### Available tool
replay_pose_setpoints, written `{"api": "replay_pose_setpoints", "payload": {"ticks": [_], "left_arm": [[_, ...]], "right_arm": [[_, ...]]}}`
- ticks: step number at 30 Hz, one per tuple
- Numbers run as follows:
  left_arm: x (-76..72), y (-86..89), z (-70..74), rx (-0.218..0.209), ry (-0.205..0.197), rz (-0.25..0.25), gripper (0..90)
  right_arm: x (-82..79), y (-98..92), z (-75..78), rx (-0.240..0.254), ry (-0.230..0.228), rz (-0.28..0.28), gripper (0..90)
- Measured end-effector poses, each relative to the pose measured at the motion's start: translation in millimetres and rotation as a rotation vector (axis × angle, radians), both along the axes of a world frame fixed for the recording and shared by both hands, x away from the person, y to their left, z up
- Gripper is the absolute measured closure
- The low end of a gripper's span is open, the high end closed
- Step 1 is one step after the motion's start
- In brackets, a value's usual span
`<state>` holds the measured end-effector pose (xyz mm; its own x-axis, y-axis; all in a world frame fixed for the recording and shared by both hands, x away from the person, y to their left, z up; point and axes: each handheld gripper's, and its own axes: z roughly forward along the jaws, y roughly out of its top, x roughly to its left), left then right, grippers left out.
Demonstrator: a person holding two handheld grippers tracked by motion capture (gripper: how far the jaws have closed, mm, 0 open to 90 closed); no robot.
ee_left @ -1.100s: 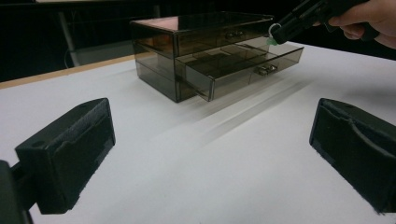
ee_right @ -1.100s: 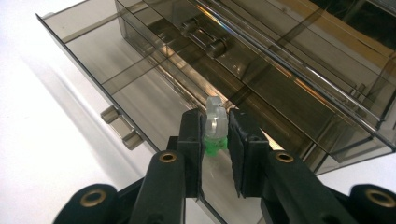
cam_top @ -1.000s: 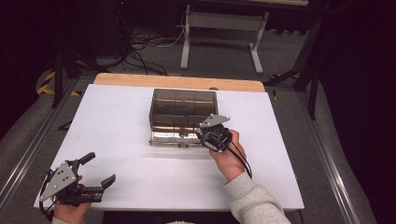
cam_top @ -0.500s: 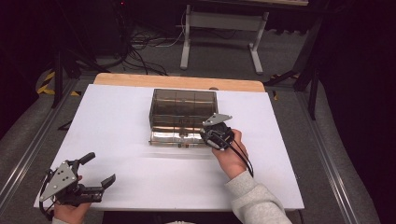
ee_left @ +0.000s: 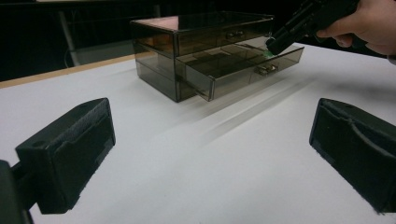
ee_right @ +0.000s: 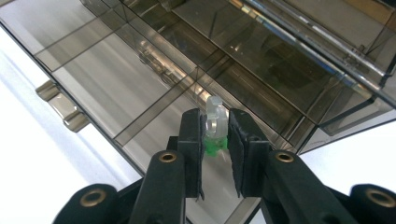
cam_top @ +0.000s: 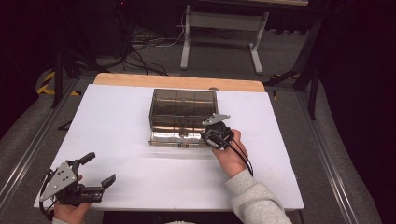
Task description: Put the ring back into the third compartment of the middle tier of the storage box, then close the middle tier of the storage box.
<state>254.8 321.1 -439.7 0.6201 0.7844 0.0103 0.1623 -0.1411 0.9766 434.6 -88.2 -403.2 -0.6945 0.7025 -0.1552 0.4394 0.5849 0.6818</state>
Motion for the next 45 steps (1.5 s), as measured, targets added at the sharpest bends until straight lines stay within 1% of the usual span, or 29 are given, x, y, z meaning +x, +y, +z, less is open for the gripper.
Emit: {"api": "replay_pose_setpoints", "payload": {"ticks": [3,11,12,16,19,21,22,23,25,27,28,30,32,33,34,35,36,37,38,39,42,43,44,45], "left_arm": [[0.3,0.3,0.1,0.007,-0.003,-0.001,1.2],[0.0,0.0,0.0,0.000,0.000,0.000,1.2],[0.3,0.6,0.2,0.008,-0.002,-0.001,1.2],[0.6,-0.2,0.1,0.003,-0.004,-0.002,1.2],[0.7,-0.3,0.0,0.004,-0.003,-0.003,1.2],[0.7,0.0,-0.1,0.003,-0.003,-0.002,1.2],[0.6,0.2,0.0,0.002,-0.003,0.000,1.2],[0.6,0.2,0.0,0.002,-0.003,0.000,1.2],[0.9,-0.1,-0.1,0.002,-0.002,-0.002,1.2],[1.2,-0.2,0.1,0.005,-0.001,-0.002,1.2],[1.3,-0.8,0.1,0.000,0.004,-0.002,1.2],[1.6,-1.0,0.1,0.003,0.003,-0.004,1.2],[1.7,-1.5,0.1,0.002,0.003,-0.005,1.2],[1.7,-1.6,0.2,0.002,0.002,-0.006,1.2],[1.9,-1.3,0.3,0.006,-0.003,-0.005,1.2],[1.6,-1.7,0.1,-0.001,0.001,-0.005,1.2],[1.7,-1.5,0.1,0.001,0.002,-0.005,1.2],[2.1,-0.9,0.3,0.008,0.000,-0.007,1.2],[2.3,-0.8,0.4,0.006,-0.003,-0.007,1.2],[2.4,-1.0,0.3,0.002,-0.004,-0.008,1.2],[3.1,-1.6,0.8,0.006,-0.007,-0.012,1.2],[2.9,-2.4,0.4,0.000,0.001,-0.010,1.2],[2.9,-2.7,0.0,0.000,0.002,-0.009,1.2],[3.2,-2.2,0.1,0.009,-0.004,-0.012,1.2]], "right_arm": [[1.4,-0.5,-1.5,-0.007,0.003,0.000,75.6],[3.1,-1.3,-3.0,-0.012,0.012,-0.012,75.4],[3.1,-1.3,-3.0,-0.012,0.012,-0.012,75.4],[2.6,-1.4,-2.1,-0.008,0.013,-0.010,72.5],[1.1,-2.6,0.3,0.004,0.003,0.000,70.5],[-1.3,-2.9,3.2,0.017,-0.004,-0.004,70.4],[-4.0,-3.6,7.3,0.019,-0.017,0.003,72.2],[-4.0,-3.6,7.3,0.019,-0.017,0.003,72.2],[-7.6,-3.3,11.6,0.023,-0.038,0.010,76.8],[-11.4,-2.1,16.2,0.028,-0.052,0.027,83.3],[-15.1,0.3,19.9,0.033,-0.054,0.059,89.9],[-17.0,1.8,21.8,0.032,-0.053,0.070,90.0],[-20.5,5.3,24.1,0.031,-0.056,0.099,90.0],[-23.9,8.3,26.1,0.029,-0.060,0.131,90.0],[-23.9,8.3,26.1,0.029,-0.060,0.131,90.0],[-26.7,10.8,27.6,0.028,-0.059,0.158,90.0],[-26.7,10.8,27.6,0.028,-0.059,0.158,90.0],[-27.7,12.0,27.9,0.028,-0.058,0.174,90.0],[-29.5,14.1,28.4,0.027,-0.050,0.199,90.0],[-29.5,14.1,28.4,0.027,-0.050,0.199,90.0],[-31.2,16.8,28.2,0.026,-0.038,0.238,90.0],[-32.1,17.7,27.9,0.026,-0.035,0.252,90.0],[-34.0,20.2,26.9,0.020,-0.026,0.284,90.0],[-34.0,20.2,26.9,0.020,-0.026,0.284,90.0]]}}
